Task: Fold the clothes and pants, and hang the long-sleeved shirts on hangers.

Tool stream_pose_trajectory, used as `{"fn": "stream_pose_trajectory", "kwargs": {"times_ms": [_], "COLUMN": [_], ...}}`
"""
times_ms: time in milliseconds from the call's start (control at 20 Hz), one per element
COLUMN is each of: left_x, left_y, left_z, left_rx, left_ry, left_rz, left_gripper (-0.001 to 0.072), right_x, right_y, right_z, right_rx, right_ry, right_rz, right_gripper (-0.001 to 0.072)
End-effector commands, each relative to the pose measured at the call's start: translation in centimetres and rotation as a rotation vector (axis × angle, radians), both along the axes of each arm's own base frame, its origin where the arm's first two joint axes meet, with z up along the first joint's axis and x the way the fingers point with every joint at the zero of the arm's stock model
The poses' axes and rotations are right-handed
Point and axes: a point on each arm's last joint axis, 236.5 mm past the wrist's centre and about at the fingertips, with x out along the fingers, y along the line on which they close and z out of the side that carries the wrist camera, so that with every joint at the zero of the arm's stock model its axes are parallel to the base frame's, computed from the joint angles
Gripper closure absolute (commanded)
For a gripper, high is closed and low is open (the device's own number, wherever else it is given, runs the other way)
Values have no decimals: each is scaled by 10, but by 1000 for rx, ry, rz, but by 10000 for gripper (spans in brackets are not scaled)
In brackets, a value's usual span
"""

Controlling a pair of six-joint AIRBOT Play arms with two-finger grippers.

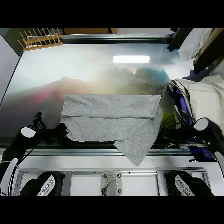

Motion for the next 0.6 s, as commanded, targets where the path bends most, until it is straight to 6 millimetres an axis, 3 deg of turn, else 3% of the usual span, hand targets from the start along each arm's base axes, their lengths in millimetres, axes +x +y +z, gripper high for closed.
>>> {"fn": "stream_pose_trajectory", "kwargs": {"times_ms": [0, 200, 300, 400, 450, 550], "left_x": [4, 4, 4, 4, 3, -6], "left_y": [-3, -3, -3, -3, -1, 10], "left_z": [3, 3, 3, 3, 3, 6], "left_rx": [16, 17, 17, 21, 28, 54], "left_ry": [-27, -26, -26, -29, -25, 17], "left_rz": [-23, -24, -24, -31, -35, -67], "left_gripper": [699, 700, 700, 700, 700, 700], "right_x": [-27, -23, -22, -19, -15, -11], "right_y": [34, 65, 69, 68, 66, 56], "right_z": [-30, -32, -32, -28, -23, -9], "right_rx": [78, 103, 99, 93, 79, 29], "right_ry": [66, 35, 23, -9, -31, -58], "right_rz": [-3, 65, 86, 133, 152, 219], "right_gripper": [202, 203, 216, 619, 689, 690]}}
